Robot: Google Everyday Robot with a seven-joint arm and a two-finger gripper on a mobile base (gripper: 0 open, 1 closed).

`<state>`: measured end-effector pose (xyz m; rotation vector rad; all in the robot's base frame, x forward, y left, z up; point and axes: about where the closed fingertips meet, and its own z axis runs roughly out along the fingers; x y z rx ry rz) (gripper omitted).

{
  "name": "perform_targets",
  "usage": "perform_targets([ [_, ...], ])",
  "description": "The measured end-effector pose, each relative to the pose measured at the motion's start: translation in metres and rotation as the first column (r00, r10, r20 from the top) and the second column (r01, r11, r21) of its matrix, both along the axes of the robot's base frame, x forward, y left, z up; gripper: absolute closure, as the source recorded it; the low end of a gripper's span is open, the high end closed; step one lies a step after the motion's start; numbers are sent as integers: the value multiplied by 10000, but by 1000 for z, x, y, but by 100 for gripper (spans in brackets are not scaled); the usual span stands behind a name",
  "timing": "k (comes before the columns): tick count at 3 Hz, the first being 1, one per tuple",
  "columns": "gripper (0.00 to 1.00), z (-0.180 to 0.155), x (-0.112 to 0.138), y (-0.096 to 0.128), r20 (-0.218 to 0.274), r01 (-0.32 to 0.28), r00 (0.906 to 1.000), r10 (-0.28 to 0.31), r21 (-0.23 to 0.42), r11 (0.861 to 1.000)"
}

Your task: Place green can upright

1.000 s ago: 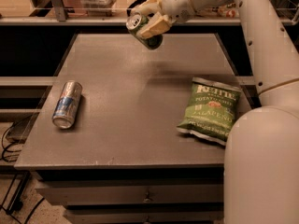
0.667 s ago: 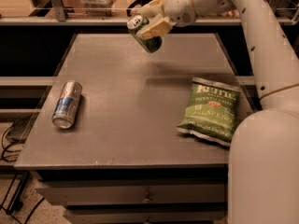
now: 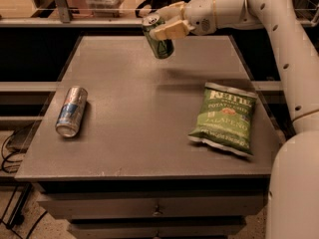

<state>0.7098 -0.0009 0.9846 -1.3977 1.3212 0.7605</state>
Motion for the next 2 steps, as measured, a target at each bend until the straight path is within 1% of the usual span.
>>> perform_targets([
  [1, 100, -2, -1, -9, -424, 496, 9980, -465, 770, 9958],
  [2, 100, -11, -1, -16, -724, 899, 9942, -799, 1464, 9851],
])
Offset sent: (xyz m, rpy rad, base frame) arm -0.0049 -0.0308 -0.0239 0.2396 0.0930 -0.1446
